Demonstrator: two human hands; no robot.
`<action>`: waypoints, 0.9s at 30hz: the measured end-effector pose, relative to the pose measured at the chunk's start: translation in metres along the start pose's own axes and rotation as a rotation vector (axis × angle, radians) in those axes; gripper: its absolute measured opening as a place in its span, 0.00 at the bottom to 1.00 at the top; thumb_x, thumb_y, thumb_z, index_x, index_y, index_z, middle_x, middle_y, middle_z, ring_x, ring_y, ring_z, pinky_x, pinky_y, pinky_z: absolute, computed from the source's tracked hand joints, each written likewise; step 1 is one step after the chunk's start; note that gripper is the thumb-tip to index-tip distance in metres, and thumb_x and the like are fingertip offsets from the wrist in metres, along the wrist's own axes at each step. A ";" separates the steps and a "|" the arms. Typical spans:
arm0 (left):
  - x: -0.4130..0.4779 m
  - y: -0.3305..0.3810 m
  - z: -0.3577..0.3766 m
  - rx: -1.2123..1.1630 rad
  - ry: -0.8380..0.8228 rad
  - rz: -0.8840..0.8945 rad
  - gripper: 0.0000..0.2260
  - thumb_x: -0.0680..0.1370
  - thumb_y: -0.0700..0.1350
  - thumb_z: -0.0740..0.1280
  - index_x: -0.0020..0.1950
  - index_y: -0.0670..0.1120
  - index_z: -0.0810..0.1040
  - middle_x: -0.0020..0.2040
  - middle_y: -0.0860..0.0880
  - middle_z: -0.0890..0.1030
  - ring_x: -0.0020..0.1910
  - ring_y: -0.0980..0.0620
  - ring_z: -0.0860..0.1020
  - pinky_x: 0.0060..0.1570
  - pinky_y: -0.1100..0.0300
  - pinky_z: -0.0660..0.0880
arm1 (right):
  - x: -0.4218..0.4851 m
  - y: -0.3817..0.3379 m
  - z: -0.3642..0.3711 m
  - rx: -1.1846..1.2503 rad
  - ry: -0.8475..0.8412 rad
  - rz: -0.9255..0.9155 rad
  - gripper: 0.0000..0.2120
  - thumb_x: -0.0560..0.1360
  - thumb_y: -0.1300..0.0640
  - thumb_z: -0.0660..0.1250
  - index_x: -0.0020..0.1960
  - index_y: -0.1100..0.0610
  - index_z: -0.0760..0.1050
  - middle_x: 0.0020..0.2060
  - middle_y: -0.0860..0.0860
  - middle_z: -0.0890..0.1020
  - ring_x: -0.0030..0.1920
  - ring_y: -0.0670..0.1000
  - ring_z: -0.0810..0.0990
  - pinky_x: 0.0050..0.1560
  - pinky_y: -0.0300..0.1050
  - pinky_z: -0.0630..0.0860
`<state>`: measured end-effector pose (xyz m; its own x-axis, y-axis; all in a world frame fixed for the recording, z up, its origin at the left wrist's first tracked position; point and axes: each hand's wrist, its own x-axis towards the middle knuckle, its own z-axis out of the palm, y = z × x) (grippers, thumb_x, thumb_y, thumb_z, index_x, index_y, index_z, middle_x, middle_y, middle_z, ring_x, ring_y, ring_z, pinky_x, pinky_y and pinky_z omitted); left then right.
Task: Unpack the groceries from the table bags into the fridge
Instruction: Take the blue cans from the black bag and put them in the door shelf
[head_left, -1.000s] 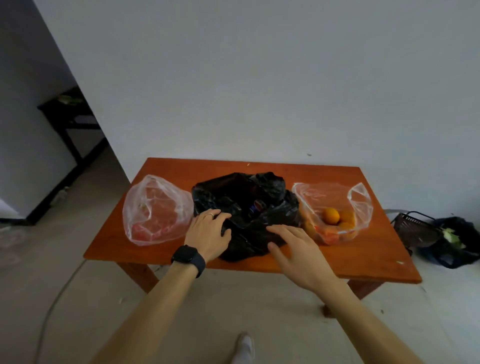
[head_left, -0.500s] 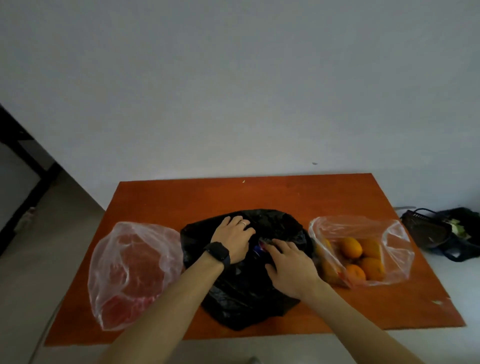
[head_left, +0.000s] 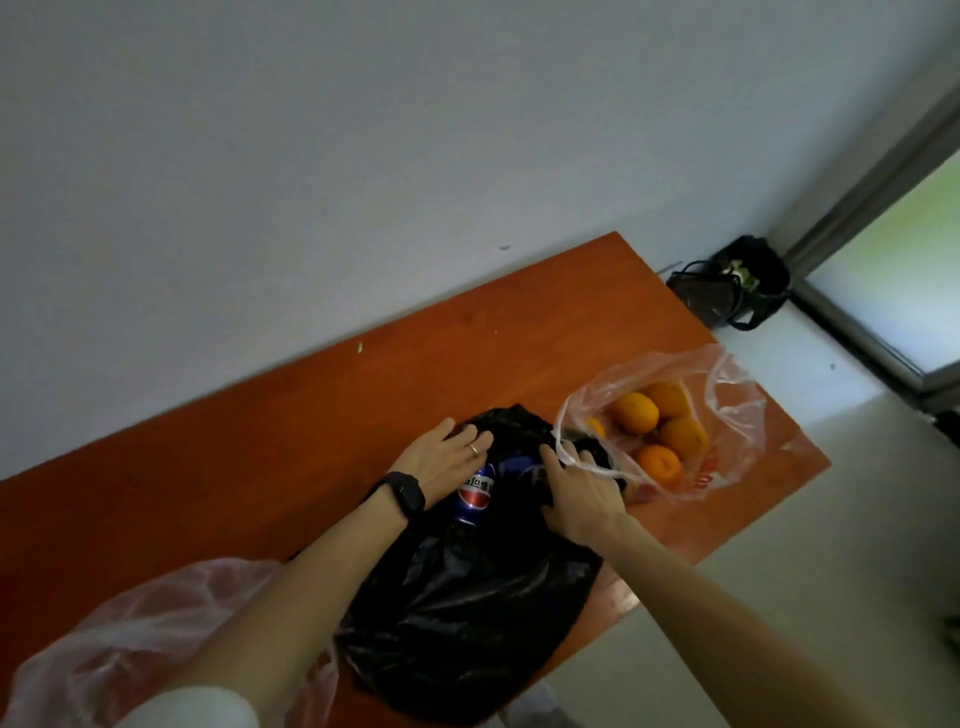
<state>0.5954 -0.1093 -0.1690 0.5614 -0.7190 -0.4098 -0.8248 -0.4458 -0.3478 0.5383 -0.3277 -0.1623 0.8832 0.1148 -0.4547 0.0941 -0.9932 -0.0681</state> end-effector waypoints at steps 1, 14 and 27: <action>0.005 -0.002 0.002 0.042 0.009 0.034 0.23 0.84 0.39 0.55 0.79 0.42 0.56 0.80 0.44 0.52 0.76 0.44 0.57 0.71 0.47 0.59 | 0.004 0.000 0.002 0.002 0.019 0.015 0.36 0.77 0.50 0.66 0.79 0.55 0.53 0.73 0.57 0.65 0.68 0.62 0.68 0.55 0.56 0.73; 0.020 -0.010 0.029 0.156 0.220 0.356 0.28 0.75 0.47 0.71 0.71 0.55 0.63 0.70 0.50 0.71 0.66 0.48 0.69 0.63 0.53 0.69 | 0.022 -0.006 0.015 -0.166 0.053 0.169 0.37 0.64 0.51 0.79 0.71 0.57 0.72 0.65 0.61 0.76 0.62 0.66 0.75 0.54 0.63 0.76; 0.029 -0.018 0.025 -0.088 0.212 0.338 0.24 0.74 0.51 0.71 0.70 0.50 0.73 0.65 0.47 0.78 0.58 0.45 0.78 0.57 0.52 0.73 | 0.013 -0.011 0.010 0.329 -0.019 0.232 0.35 0.69 0.44 0.74 0.70 0.55 0.65 0.61 0.55 0.71 0.54 0.59 0.76 0.48 0.54 0.77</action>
<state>0.6284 -0.1087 -0.1961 0.2390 -0.9227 -0.3025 -0.9682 -0.2028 -0.1462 0.5446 -0.3153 -0.1761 0.8547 -0.1085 -0.5077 -0.2618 -0.9346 -0.2410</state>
